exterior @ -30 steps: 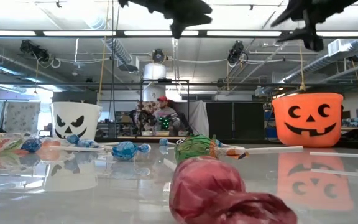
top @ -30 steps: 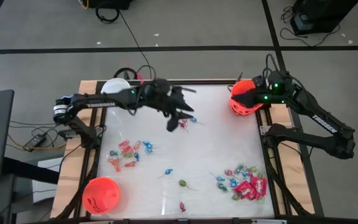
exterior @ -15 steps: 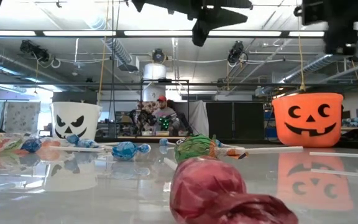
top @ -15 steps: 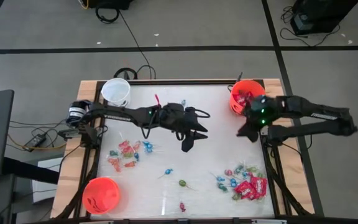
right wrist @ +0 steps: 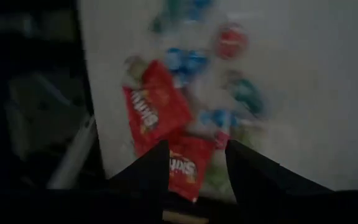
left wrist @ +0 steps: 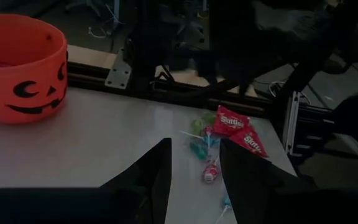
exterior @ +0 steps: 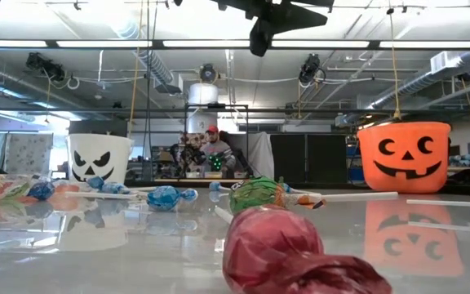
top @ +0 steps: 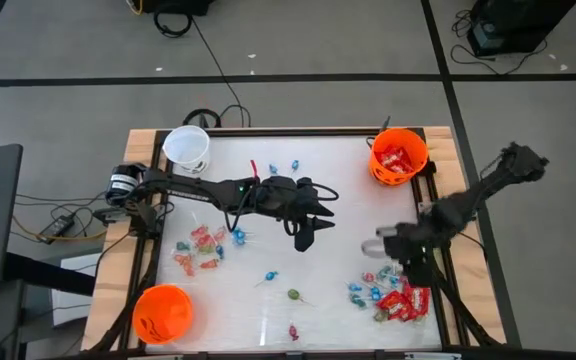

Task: Sort candy by brand, put in halloween buckets
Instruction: Put the red candy into the top orange bucket

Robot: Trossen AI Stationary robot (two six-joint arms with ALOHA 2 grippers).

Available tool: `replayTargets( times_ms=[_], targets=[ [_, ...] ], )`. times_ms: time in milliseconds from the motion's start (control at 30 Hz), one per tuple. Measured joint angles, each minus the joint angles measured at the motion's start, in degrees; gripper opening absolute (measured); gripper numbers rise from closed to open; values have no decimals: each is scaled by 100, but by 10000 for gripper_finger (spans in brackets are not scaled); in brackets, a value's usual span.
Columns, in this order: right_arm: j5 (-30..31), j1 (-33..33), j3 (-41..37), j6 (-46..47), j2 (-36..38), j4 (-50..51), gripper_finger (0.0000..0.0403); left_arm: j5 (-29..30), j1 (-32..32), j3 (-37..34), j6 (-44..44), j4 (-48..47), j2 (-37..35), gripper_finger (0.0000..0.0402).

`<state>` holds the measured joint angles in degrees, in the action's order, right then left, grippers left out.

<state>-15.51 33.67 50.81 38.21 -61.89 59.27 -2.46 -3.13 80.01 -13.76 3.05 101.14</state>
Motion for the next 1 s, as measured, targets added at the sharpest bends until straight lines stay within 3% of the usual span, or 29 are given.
replayTargets(
  times_ms=[233, 467, 633, 800, 1000],
  targets=[
    [930, 1140, 0, -82, -973, -1195, 205, -2, -1, -2, -2, 0, 0, 140],
    [944, 1417, 0, -120, -2066, -1670, 258, -94, 1, -2, -114, -5, -2, 140],
    [612, 1475, 0, -108, -2733, -1692, 263, -177, -5, 0, -354, -105, -2, 140],
    [455, 1468, 14, -118, -3156, -1808, 222, -213, -47, 0, -476, -188, -2, 140],
    [332, 1346, -2, 96, -2884, -1795, 94, -273, -80, 0, -476, -356, -2, 140]
  ],
)
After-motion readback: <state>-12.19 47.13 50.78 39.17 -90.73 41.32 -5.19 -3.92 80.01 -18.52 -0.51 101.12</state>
